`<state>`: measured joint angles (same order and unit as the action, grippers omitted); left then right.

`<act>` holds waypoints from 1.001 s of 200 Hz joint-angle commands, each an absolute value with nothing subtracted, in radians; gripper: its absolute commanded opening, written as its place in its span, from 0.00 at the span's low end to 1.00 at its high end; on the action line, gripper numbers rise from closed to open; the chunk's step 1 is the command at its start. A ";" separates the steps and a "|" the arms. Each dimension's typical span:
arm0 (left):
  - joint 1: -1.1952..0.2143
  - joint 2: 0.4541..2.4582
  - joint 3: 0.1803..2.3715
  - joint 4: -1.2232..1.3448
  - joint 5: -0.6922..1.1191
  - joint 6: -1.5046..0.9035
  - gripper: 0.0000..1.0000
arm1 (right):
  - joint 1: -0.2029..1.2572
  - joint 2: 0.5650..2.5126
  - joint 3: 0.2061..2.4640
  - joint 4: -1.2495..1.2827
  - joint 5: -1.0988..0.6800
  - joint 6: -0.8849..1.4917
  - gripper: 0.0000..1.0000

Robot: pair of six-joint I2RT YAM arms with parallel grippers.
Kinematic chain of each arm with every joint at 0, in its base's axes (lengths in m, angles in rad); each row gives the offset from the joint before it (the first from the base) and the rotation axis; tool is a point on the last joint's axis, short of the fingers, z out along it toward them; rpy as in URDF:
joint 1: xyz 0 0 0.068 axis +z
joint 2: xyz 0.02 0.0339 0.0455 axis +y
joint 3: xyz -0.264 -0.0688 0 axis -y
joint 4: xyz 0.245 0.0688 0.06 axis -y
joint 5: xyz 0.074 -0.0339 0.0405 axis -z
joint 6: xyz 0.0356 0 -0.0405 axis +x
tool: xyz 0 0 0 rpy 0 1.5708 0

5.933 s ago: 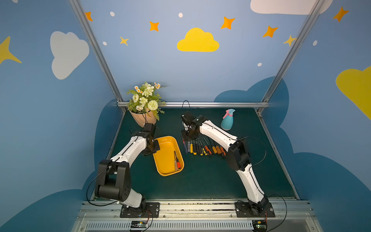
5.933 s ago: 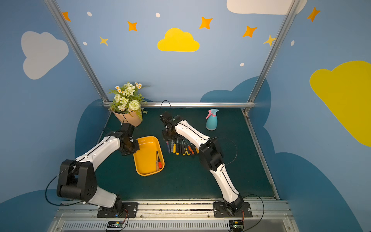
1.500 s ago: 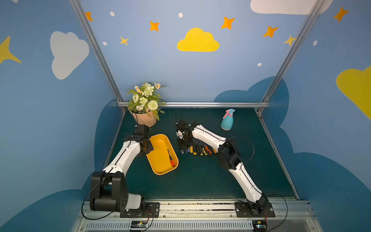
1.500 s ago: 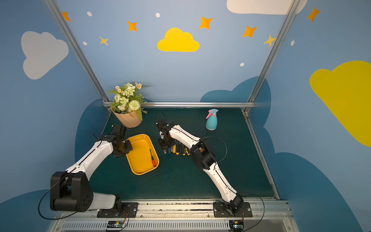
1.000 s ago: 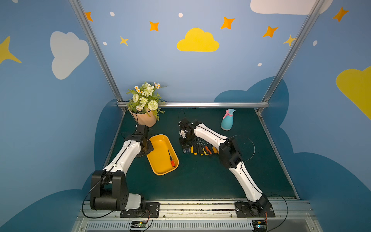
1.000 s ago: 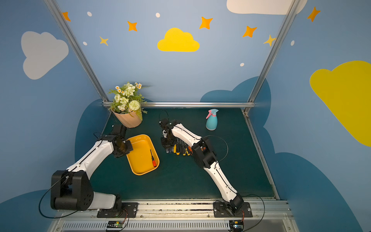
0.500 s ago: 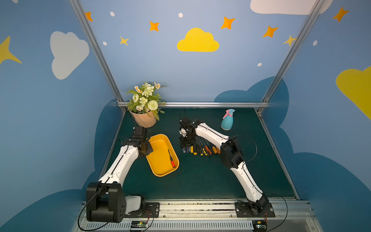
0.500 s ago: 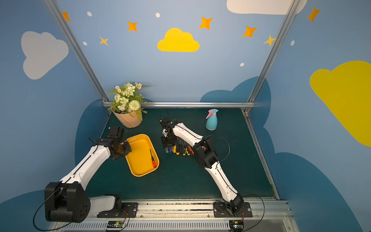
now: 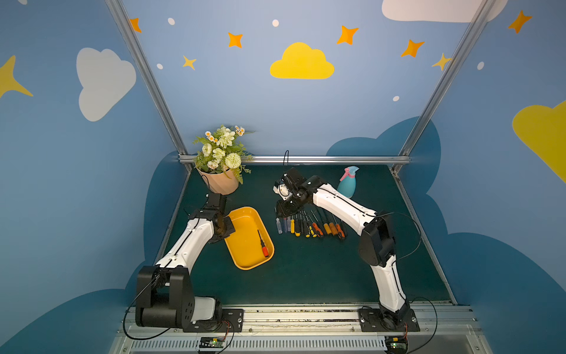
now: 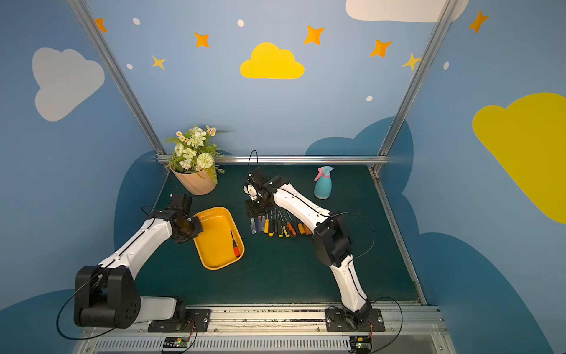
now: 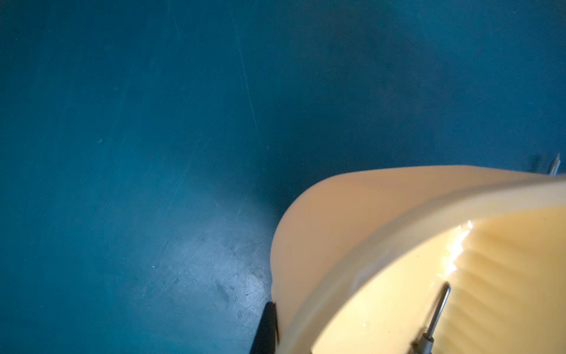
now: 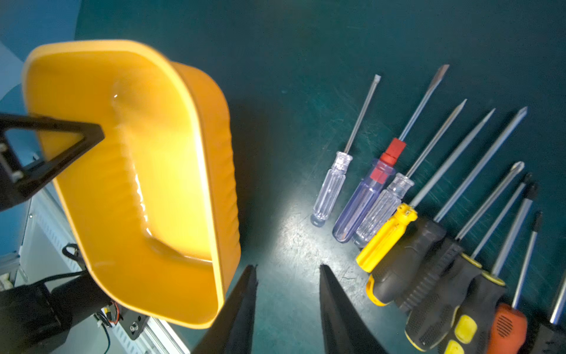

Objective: Take out the screwdriver from the storage box
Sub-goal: Place the screwdriver at the center of the board, then pick up the screwdriver from the storage box.

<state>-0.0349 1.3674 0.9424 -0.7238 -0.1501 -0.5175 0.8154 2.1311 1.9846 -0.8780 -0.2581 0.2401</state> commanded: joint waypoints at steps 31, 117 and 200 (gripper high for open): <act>-0.035 1.404 0.971 -0.694 -0.124 -0.520 0.03 | 0.939 2.034 1.864 -0.878 -0.249 0.107 0.38; -0.035 1.432 0.966 -0.672 -0.120 -0.518 0.03 | 1.046 2.220 2.020 -0.990 -0.127 0.145 0.44; -0.035 1.426 0.945 -0.659 -0.109 -0.528 0.03 | 1.054 2.420 2.216 -1.119 -0.037 0.306 0.42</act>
